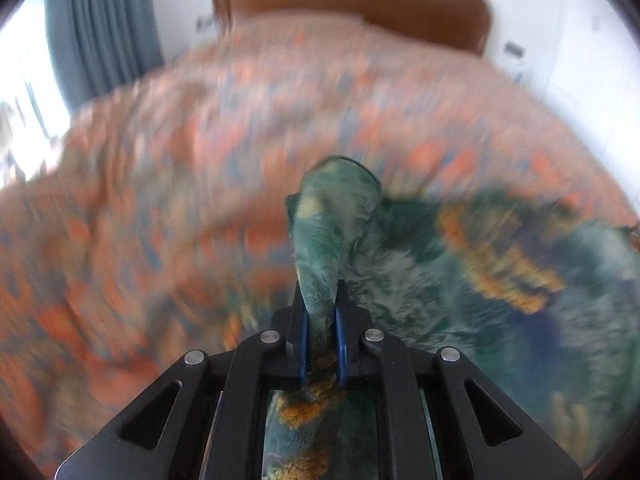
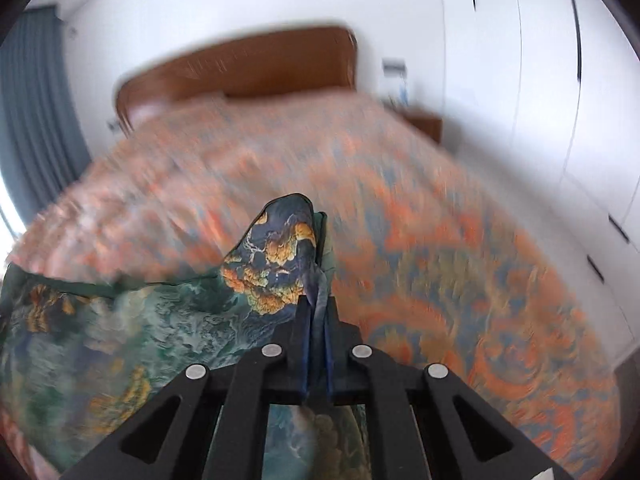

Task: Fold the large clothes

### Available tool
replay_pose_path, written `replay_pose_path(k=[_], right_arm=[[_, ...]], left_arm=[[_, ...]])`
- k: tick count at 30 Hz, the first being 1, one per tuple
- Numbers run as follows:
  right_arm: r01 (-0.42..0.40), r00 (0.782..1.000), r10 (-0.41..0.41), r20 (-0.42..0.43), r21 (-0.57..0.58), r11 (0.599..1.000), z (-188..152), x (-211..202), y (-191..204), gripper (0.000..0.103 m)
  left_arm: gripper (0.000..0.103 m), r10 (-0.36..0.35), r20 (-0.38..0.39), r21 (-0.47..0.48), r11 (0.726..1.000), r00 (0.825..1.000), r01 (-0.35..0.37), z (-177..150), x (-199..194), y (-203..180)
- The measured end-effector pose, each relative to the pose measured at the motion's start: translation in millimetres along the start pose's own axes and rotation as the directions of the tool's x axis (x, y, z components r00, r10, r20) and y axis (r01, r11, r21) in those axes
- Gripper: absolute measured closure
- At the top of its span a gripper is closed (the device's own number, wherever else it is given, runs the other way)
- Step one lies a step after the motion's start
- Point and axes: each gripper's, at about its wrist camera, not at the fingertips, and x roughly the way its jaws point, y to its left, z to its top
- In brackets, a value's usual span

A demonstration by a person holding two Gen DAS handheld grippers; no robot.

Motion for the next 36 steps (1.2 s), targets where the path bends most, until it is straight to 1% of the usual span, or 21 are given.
replay_pose_path(k=[2,3,6,8,9,10,12,13,14,15,17,19,21,23,24,25,28,29,31,34,36], right_arm=[[0.002,0.996,-0.001,-0.089,0.003,1.000,-22.7,33.6,-5.2,0.097],[-0.004,0.995,0.004,-0.103,0.001,1.000,-31.0,40.9,-5.7,0.097],[-0.013,0.993,0.010,-0.121,-0.025,1.000,-50.6,52.0,-3.5,0.097],[-0.026,0.992,0.025,-0.127,-0.009,1.000,-53.8,56.2,-6.8,0.097],[-0.030,0.991,0.030,-0.127,-0.001,1.000,-54.3,57.1,-6.4,0.096],[-0.038,0.991,0.039,-0.127,0.011,0.999,-53.5,56.4,-8.6,0.094],[-0.046,0.991,0.048,-0.123,0.018,0.999,-53.8,59.5,-8.2,0.089],[-0.051,0.992,0.054,-0.114,0.022,0.998,-53.3,55.1,-9.3,0.085],[-0.047,0.993,0.050,-0.108,0.029,0.998,-52.3,51.2,-12.7,0.078],[-0.043,0.994,0.047,-0.103,0.040,0.998,-52.7,45.3,-17.6,0.073],[-0.033,0.995,0.041,-0.093,0.080,0.996,-51.6,33.7,-22.2,0.042],[-0.031,0.998,0.037,-0.051,0.121,0.992,-49.2,11.6,-27.8,0.032],[-0.012,0.999,0.008,0.032,0.117,0.993,-50.8,-24.0,-30.2,0.032],[0.008,0.995,-0.016,0.094,0.088,0.996,-55.5,-56.4,-27.4,0.029],[0.014,0.992,-0.023,0.125,0.070,0.997,-61.6,-76.2,-24.1,0.027],[0.015,0.990,-0.024,0.140,0.060,0.998,-63.4,-86.1,-21.2,0.025],[0.002,0.983,-0.004,0.184,0.012,1.000,-91.7,-135.1,-9.6,0.025],[-0.001,0.982,0.000,0.188,0.006,1.000,-98.6,-142.6,-4.8,0.025],[-0.011,0.979,0.013,0.203,-0.011,1.000,-122.1,-168.8,3.8,0.025],[-0.008,0.972,0.019,0.234,-0.048,0.999,-168.5,-206.7,23.5,0.022],[0.002,0.972,0.012,0.234,-0.059,0.998,-194.0,-223.9,33.9,0.021]], left_arm=[[0.091,-0.032,-0.014,-0.035,0.999,0.999,0.032,-16.0,11.2,6.9],[0.091,-0.039,-0.007,-0.032,0.999,0.999,0.039,-21.1,12.7,7.7],[0.089,-0.037,-0.001,-0.016,0.999,0.999,0.037,-20.5,12.7,5.6],[0.086,-0.034,-0.005,-0.014,0.999,0.999,0.034,-20.2,12.8,4.8],[0.082,-0.032,-0.004,-0.013,0.999,0.999,0.031,-19.4,14.3,6.1],[0.081,-0.027,-0.001,-0.013,1.000,1.000,0.027,-20.2,11.4,6.5],[0.068,-0.016,0.012,-0.026,1.000,1.000,0.017,-19.8,-0.8,10.2],[0.049,-0.022,0.021,-0.038,0.999,1.000,0.023,-19.9,-7.2,10.8],[0.030,-0.032,0.040,-0.054,0.998,0.999,0.034,-20.9,-18.1,14.6],[0.021,-0.034,0.059,-0.065,0.997,0.998,0.038,-21.6,-27.7,18.1],[0.018,-0.050,0.104,-0.076,0.995,0.993,0.058,-27.9,-53.4,23.7],[0.012,-0.077,0.130,-0.082,0.993,0.988,0.088,-36.4,-78.8,29.7],[0.005,-0.089,0.171,-0.097,0.990,0.981,0.107,-49.9,-105.7,36.0],[0.004,-0.092,0.220,-0.105,0.987,0.971,0.118,-67.5,-131.2,39.7],[0.003,-0.083,0.239,-0.103,0.989,0.967,0.110,-80.7,-144.8,40.5],[0.003,-0.077,0.245,-0.098,0.990,0.966,0.103,-90.0,-152.9,40.2],[0.003,-0.090,0.213,-0.060,0.993,0.973,0.105,-121.3,-171.6,37.5],[0.003,-0.092,0.192,-0.046,0.994,0.977,0.103,-134.2,-176.7,35.1],[0.003,-0.075,0.167,-0.025,0.996,0.983,0.080,-157.0,-185.0,29.4],[0.003,-0.064,0.156,-0.022,0.997,0.986,0.068,-188.5,-199.1,21.8],[0.003,-0.087,0.155,-0.005,0.996,0.984,0.089,-203.4,-209.0,14.4]])
